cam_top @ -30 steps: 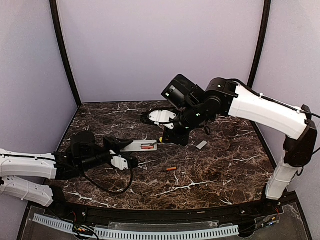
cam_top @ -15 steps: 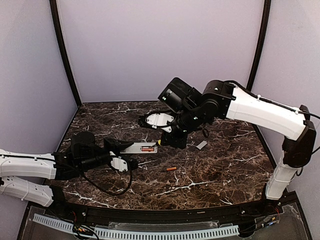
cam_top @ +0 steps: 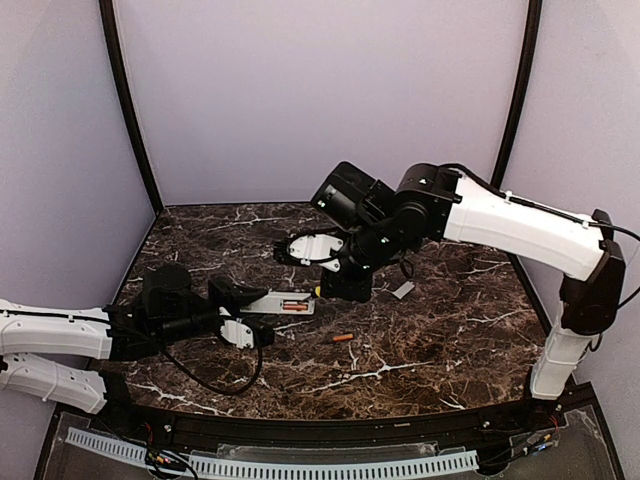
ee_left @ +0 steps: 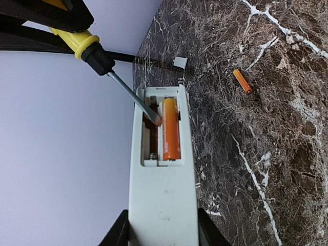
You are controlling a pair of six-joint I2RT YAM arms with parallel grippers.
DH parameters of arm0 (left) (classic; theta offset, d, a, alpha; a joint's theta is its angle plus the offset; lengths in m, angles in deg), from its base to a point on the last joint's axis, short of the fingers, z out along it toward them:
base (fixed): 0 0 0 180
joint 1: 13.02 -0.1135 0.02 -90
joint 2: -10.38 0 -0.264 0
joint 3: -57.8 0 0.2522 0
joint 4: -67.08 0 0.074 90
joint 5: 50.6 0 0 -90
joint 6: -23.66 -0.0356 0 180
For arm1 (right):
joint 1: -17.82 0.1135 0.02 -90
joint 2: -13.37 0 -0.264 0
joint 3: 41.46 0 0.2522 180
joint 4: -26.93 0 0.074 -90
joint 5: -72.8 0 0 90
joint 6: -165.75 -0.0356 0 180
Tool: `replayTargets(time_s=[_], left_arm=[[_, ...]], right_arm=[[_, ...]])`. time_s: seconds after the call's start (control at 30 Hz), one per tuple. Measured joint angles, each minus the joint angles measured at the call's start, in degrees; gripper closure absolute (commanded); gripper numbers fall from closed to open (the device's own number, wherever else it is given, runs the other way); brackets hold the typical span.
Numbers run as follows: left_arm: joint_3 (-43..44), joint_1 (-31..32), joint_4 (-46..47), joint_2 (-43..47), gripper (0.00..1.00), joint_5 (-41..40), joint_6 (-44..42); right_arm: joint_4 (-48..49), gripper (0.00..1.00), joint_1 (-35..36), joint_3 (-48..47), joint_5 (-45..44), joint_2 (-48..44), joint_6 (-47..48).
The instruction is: Unload the batteries from the remote control
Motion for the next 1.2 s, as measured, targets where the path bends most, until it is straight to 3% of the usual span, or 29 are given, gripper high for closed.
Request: replayTargets(time_s=[1.2], left_arm=[[-1.5, -0.5, -2.6, -4.3, 1.00, -5.3, -6.8]], right_arm=[[0.8, 1.00, -1.9, -5.3, 3.1, 11.6, 1.9]])
